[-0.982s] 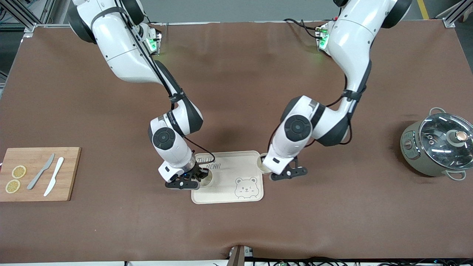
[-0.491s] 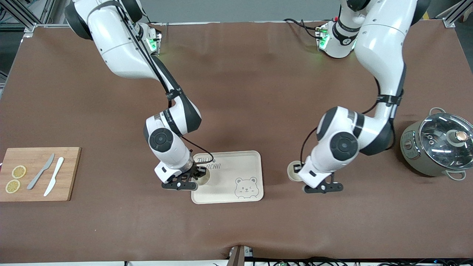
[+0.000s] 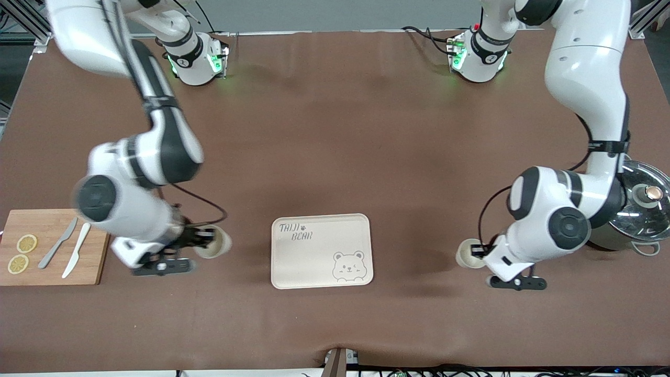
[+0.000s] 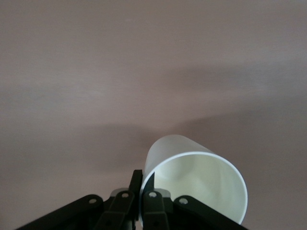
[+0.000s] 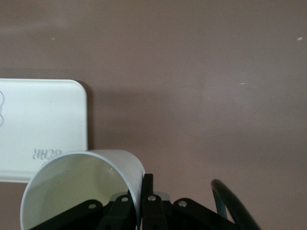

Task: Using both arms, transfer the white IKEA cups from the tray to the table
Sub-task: 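Carry the cups off the tray, right toward the board, left toward the pot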

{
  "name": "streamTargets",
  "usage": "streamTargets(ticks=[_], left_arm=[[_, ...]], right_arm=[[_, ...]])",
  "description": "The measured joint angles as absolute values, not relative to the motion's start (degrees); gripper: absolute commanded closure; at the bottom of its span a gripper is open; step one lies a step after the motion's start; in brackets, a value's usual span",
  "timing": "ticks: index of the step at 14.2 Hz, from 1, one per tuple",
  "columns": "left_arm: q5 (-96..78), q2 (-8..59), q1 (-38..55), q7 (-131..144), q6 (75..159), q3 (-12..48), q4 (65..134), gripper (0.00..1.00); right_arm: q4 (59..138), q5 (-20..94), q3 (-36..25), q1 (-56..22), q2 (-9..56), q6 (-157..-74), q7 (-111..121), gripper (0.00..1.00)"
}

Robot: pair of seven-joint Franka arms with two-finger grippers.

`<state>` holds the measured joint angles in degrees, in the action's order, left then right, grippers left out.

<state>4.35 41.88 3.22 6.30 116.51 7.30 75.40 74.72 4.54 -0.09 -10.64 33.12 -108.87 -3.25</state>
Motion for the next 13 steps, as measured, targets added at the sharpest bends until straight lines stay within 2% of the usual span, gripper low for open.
streamTargets(ticks=[6, 10, 13], left_arm=[[4.4, 44.5, -2.9, -0.2, 116.6, 7.4, 75.8, 1.0], [4.4, 46.8, -2.7, -0.1, 118.6, 7.6, 75.9, 1.0], [4.4, 47.8, -2.6, 0.0, 119.6, 7.7, 75.9, 1.0]], right_arm=[[75.8, 5.5, -0.1, 0.2, 32.7, -107.0, 14.6, 1.0], [76.4, 5.7, -0.1, 3.3, 33.6, -107.7, 19.7, 1.0], [76.9, 6.7, -0.1, 4.2, 36.3, -112.2, 22.1, 1.0]])
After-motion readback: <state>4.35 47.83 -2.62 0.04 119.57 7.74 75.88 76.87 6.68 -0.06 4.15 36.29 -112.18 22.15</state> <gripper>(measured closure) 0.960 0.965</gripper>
